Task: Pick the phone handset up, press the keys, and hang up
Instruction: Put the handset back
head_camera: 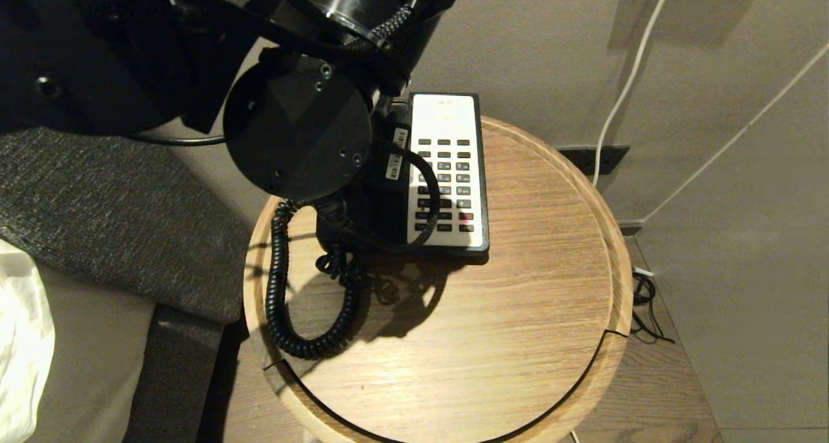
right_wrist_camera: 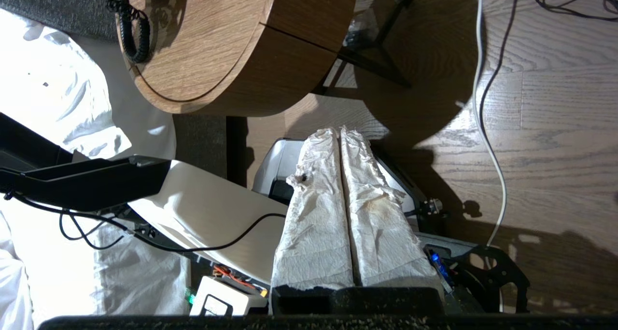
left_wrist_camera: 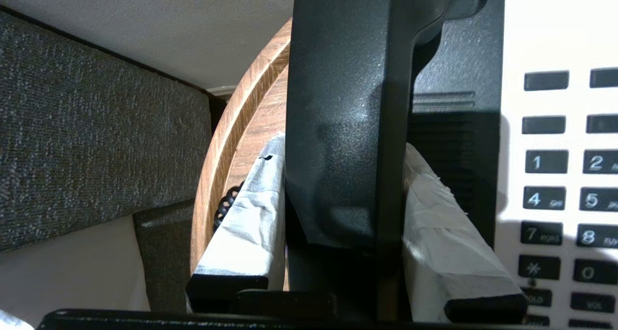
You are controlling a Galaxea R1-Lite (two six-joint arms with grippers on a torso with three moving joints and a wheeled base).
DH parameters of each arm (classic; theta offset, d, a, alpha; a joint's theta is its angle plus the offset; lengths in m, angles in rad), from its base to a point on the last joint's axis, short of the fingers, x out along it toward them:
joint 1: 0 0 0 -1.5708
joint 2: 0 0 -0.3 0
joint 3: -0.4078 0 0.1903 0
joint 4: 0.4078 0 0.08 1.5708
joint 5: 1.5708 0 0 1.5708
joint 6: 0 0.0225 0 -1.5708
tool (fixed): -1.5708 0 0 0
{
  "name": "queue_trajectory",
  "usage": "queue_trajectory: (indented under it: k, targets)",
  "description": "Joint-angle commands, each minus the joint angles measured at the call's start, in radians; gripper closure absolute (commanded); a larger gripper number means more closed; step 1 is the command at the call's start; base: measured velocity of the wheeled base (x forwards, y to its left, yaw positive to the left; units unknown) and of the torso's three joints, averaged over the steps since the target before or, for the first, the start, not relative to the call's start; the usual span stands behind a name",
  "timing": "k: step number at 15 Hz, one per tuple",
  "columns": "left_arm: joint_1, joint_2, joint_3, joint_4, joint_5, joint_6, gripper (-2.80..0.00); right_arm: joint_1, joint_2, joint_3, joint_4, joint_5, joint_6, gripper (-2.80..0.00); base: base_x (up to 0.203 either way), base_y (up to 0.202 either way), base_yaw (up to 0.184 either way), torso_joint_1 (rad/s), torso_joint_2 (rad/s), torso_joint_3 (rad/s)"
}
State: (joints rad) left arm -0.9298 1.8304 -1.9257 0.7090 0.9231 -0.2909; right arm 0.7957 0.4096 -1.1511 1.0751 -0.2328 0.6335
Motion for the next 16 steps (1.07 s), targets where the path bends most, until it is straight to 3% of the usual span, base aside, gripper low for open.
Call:
queue_trajectory:
  k: [1, 16]
  targets:
    - [0.0, 0.004, -0.001, -0.033, 0.006, 0.004, 0.0, 0.0, -0.004, 0.01, 0.006, 0.011, 0.003, 0.0, 0.0, 0.0, 0.0, 0.0, 0.0, 0.0]
    - [-0.003, 0.033, -0.004, -0.091, 0.008, 0.05, 0.0, -0.006, -0.014, 0.047, 0.011, 0.03, 0.003, 0.0, 0.0, 0.0, 0.0, 0.0, 0.0, 0.0]
